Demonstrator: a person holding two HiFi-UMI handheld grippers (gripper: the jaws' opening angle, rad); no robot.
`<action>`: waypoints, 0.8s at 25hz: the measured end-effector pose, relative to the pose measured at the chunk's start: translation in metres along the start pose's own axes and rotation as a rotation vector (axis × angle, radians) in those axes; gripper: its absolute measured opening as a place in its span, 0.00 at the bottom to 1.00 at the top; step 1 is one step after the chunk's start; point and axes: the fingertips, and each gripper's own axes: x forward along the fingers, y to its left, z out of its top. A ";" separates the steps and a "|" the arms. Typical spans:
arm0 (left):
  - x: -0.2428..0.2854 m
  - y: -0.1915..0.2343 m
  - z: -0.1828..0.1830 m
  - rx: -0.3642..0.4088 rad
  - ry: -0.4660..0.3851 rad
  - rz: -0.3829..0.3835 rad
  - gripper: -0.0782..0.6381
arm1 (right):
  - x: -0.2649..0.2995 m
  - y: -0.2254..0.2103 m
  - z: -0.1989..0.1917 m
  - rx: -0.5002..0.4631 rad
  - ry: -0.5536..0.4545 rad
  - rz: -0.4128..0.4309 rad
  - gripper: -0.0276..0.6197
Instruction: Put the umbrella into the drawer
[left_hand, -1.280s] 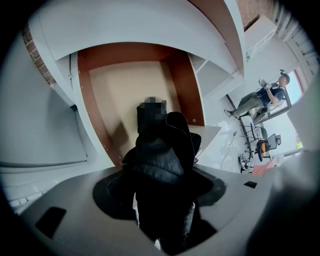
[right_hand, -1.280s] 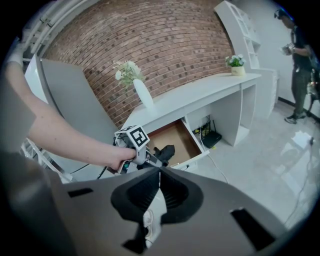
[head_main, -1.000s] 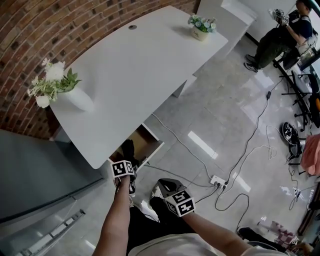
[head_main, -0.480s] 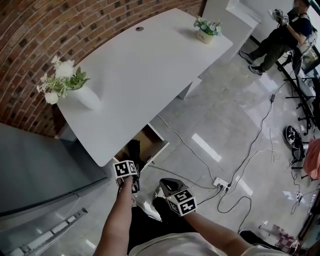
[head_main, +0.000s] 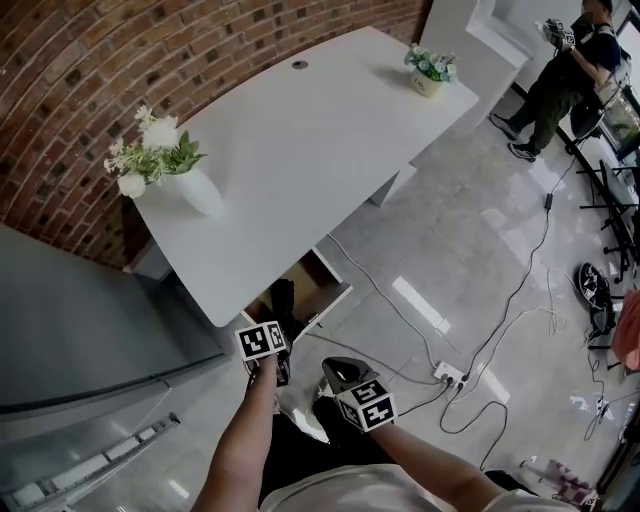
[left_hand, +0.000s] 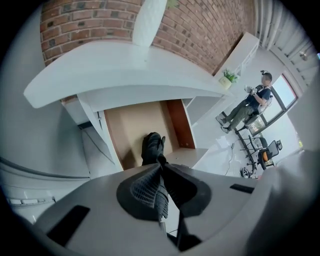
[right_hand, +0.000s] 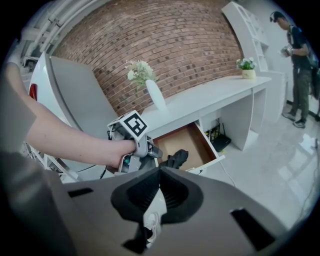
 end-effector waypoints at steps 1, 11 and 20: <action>-0.004 -0.001 0.001 0.009 -0.009 -0.003 0.15 | 0.000 0.002 -0.001 -0.004 -0.002 0.000 0.07; -0.046 -0.015 0.003 0.018 -0.081 -0.105 0.12 | -0.005 0.033 -0.005 -0.012 -0.008 0.000 0.07; -0.097 -0.022 -0.011 -0.005 -0.070 -0.240 0.12 | -0.003 0.068 -0.004 -0.030 -0.033 -0.001 0.07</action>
